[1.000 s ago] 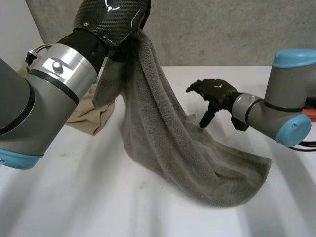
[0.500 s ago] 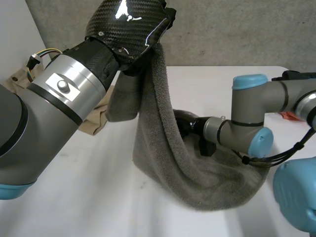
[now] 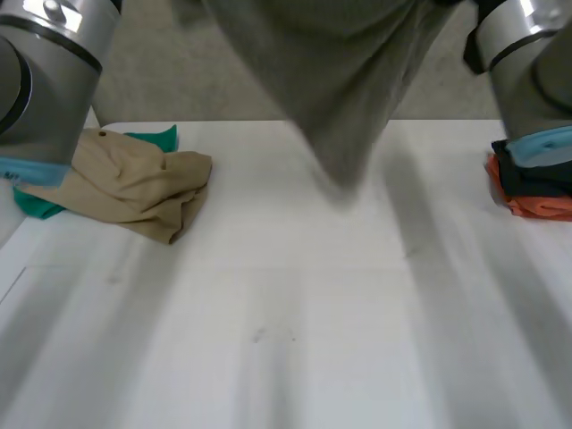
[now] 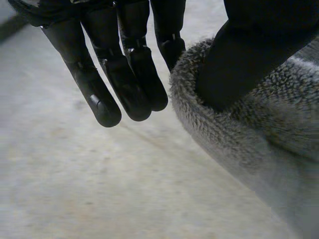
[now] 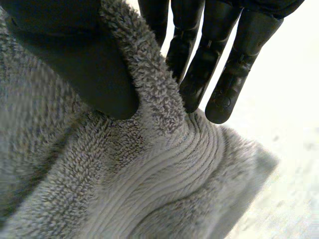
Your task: Fold the laundry.
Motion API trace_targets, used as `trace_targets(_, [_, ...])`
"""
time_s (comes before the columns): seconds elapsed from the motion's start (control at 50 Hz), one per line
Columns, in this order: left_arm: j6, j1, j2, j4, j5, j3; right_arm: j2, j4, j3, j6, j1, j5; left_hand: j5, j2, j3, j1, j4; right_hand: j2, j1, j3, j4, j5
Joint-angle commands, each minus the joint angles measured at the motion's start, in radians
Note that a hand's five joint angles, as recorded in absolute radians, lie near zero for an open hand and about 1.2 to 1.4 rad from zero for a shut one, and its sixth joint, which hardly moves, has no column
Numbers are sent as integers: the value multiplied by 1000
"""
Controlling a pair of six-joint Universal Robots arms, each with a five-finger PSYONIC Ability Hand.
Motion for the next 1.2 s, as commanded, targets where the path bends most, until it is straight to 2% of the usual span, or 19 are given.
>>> trace_targets(0.02, [-2,-7,-5,75,-27,-108,-149,-13,216,-79,-15,-49,240,197,202,254,194,222,418,208,210,248])
trace_targets(0.16, [-5,-33,-15,77,-27,-372,-166,-1,450,-200,-23,-154,240,197,202,254,194,222,418,208,210,248])
trace_targets(0.36, [-2,-64,-127,74,-30,-587,-61,42,704,-375,-23,-166,240,197,202,254,194,222,418,208,210,248])
trace_targets(0.38, [-4,-76,-130,72,-30,-598,-58,47,714,-389,-24,-165,240,197,202,254,194,96,291,81,83,121])
trace_targets(0.4, [-4,-81,-127,71,-32,-604,-57,50,723,-399,-24,-163,240,197,202,254,194,-130,66,-144,-142,-104])
trace_targets(0.42, [-4,-85,-125,71,-33,-609,-57,56,735,-413,-26,-155,240,197,202,254,194,-547,-352,-562,-560,-522])
trace_targets(0.46, [-7,-88,-113,69,-33,-622,-58,68,752,-415,-40,-154,240,197,202,254,194,-750,-555,-765,-763,-725])
trace_targets(0.5, [-8,-90,-81,55,-33,-629,-61,85,770,-412,-66,-154,240,197,202,254,194,-810,-614,-824,-822,-784])
trace_targets(0.68, [-45,-90,5,-3,-33,-632,-167,263,810,-278,-196,-161,240,197,202,254,194,-819,-623,-833,-831,-793])
trace_targets(0.76, [-62,-88,16,-20,-33,-632,-185,340,823,-234,-256,-195,240,197,202,254,194,-813,-617,-827,-825,-787])
trace_targets(0.88, [-80,-90,15,-34,-33,-633,-210,346,824,-301,-322,-275,240,197,202,254,194,-789,-594,-804,-802,-764])
trace_targets(0.94, [-82,-88,13,-34,-33,-633,-212,392,844,-381,-327,-280,240,197,202,254,194,-766,-570,-780,-778,-741])
trace_targets(1.04, [-82,-88,15,-34,-33,-629,-218,420,924,-419,-334,-284,240,197,202,254,194,-742,-547,-757,-755,-717])
trace_targets(1.2, [-79,-94,30,-63,-36,-572,-218,322,1063,-415,-331,-284,240,197,202,254,194,-622,-427,-637,-634,-597])
